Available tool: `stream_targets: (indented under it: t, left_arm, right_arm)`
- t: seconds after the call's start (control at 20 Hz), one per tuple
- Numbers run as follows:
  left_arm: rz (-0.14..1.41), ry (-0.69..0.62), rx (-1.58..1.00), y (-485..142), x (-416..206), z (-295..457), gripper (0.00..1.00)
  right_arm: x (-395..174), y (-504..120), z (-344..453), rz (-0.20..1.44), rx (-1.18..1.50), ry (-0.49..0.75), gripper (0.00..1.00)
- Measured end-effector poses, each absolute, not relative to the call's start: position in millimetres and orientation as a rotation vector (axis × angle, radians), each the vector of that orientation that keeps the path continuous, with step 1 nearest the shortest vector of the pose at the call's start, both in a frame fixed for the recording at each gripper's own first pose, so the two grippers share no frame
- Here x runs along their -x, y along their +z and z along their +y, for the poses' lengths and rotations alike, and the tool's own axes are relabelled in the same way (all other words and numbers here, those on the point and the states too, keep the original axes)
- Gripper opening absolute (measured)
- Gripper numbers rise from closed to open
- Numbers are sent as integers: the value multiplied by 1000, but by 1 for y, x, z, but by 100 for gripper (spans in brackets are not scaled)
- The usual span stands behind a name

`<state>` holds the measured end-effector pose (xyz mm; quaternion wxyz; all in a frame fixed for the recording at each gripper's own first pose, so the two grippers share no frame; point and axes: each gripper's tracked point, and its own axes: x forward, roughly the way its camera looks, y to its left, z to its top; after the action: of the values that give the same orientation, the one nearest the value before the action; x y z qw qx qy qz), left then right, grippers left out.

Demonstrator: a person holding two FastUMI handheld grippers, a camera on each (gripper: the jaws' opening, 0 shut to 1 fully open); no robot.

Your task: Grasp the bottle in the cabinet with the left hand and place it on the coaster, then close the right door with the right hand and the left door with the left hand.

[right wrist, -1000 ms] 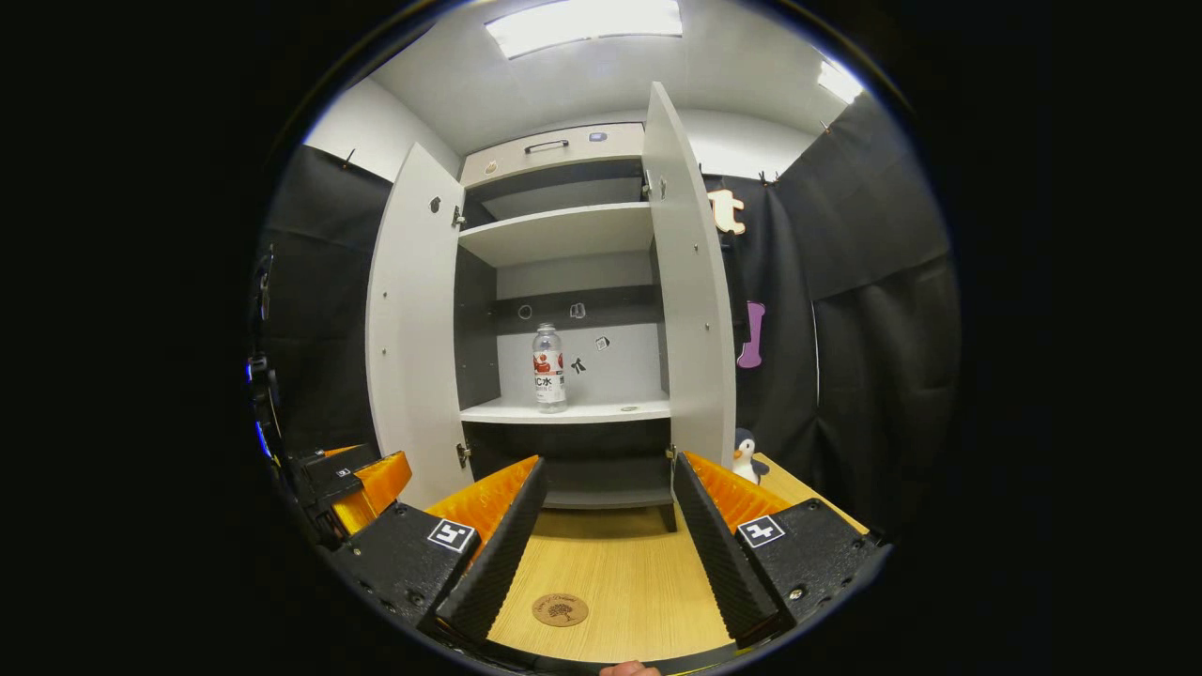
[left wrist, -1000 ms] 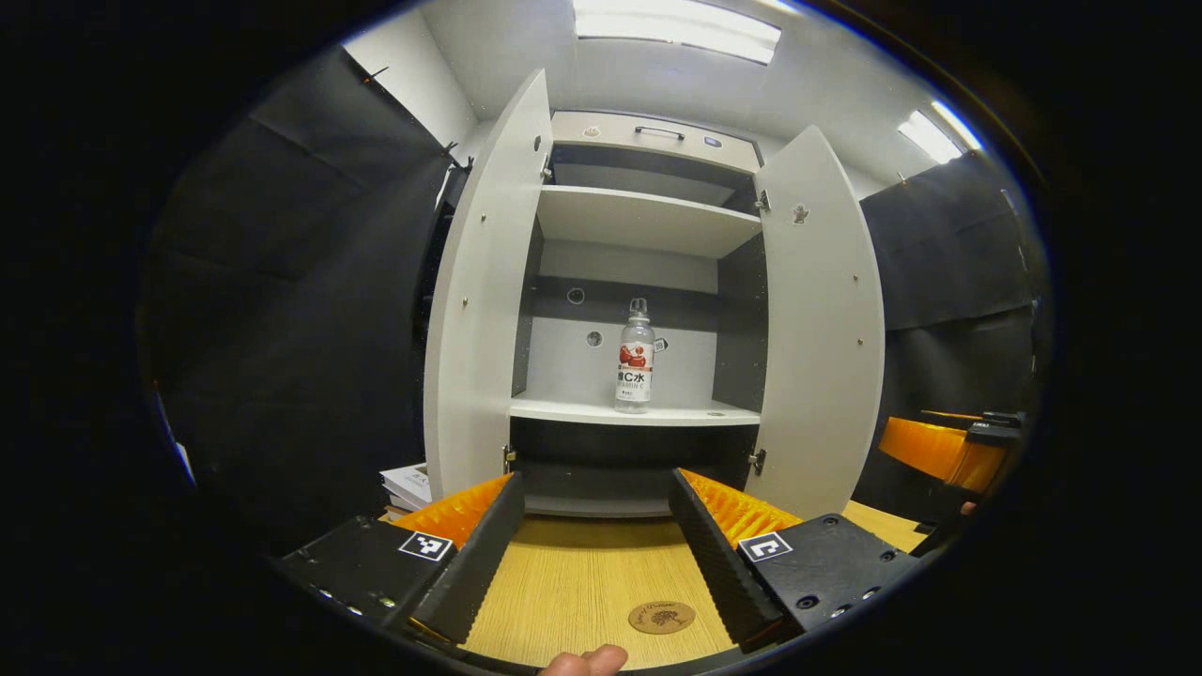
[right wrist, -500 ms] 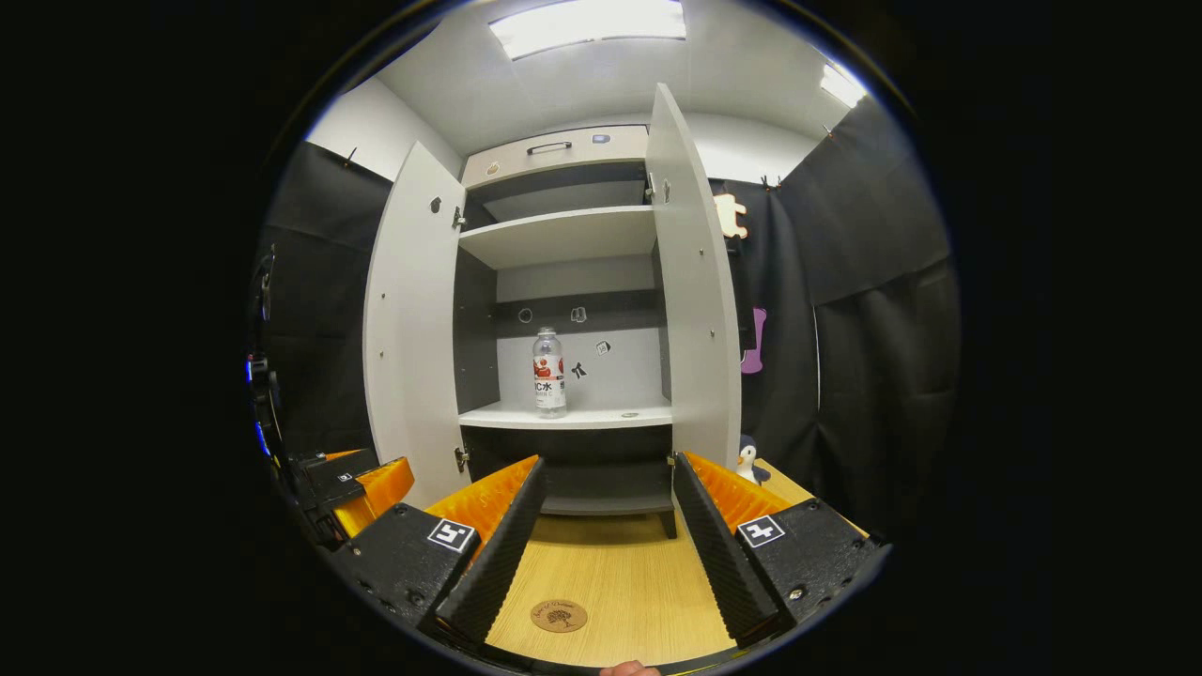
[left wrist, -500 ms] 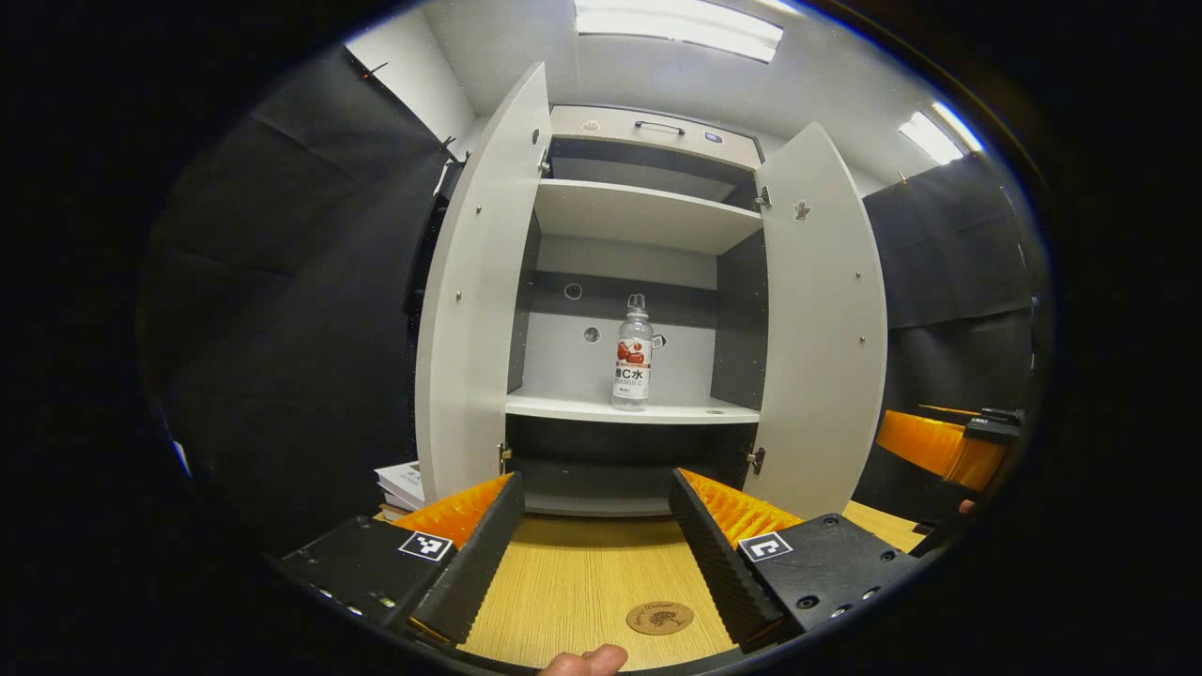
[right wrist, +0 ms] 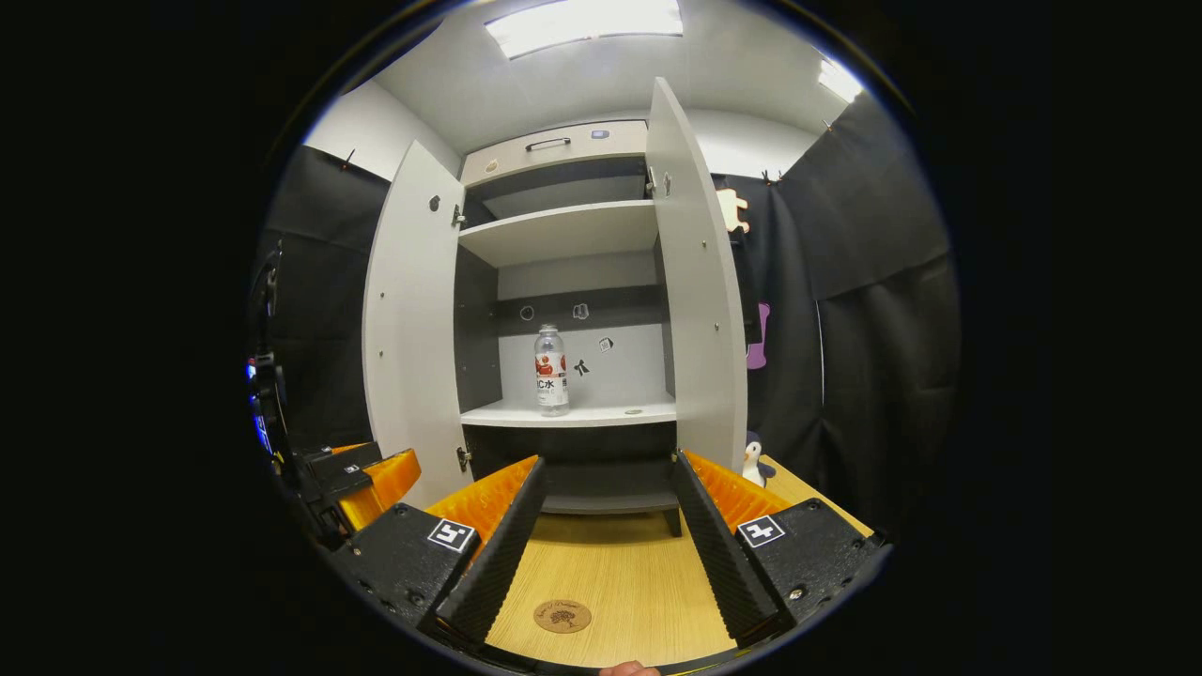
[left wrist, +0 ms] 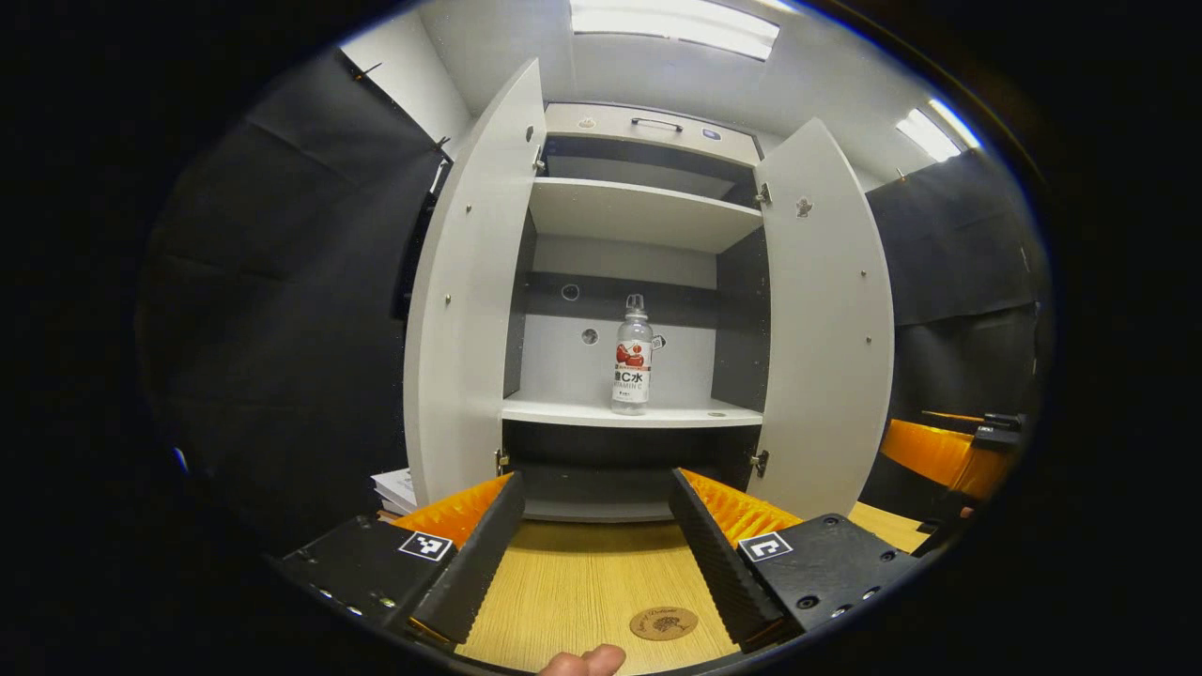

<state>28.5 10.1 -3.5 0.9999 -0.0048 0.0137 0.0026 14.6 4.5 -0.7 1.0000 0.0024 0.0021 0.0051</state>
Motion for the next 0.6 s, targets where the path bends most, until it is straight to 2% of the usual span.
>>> stream_targets:
  t: [0.2, 0.25, 0.35, 0.4, 0.45, 0.5, 0.6]
  left_arm:
    - [13, -18, 9, 7, -43, 4, 94]
    - [18, -32, 21, 9, -49, 1, 99]
    - [7, -58, 44, 19, -63, -6, 90]
    - [-4, -70, 47, 25, -73, -8, 99]
    - [-15, -81, 44, 30, -83, -10, 95]
    - [-26, -89, 40, 36, -93, -13, 99]
    - [-50, -114, 37, 49, -116, -20, 99]
  right_arm:
    - [-15, 1, 3, 0, -10, 0, 84]
    - [-16, 1, 3, -1, -11, -1, 84]
    - [-16, 2, 1, -4, -11, -2, 83]
    - [-16, 3, 0, -5, -10, -6, 84]
    - [-15, 4, -2, -7, -9, -10, 83]
    - [-15, 5, -4, -9, -8, -15, 83]
    - [-14, 6, -8, -8, -5, -25, 84]
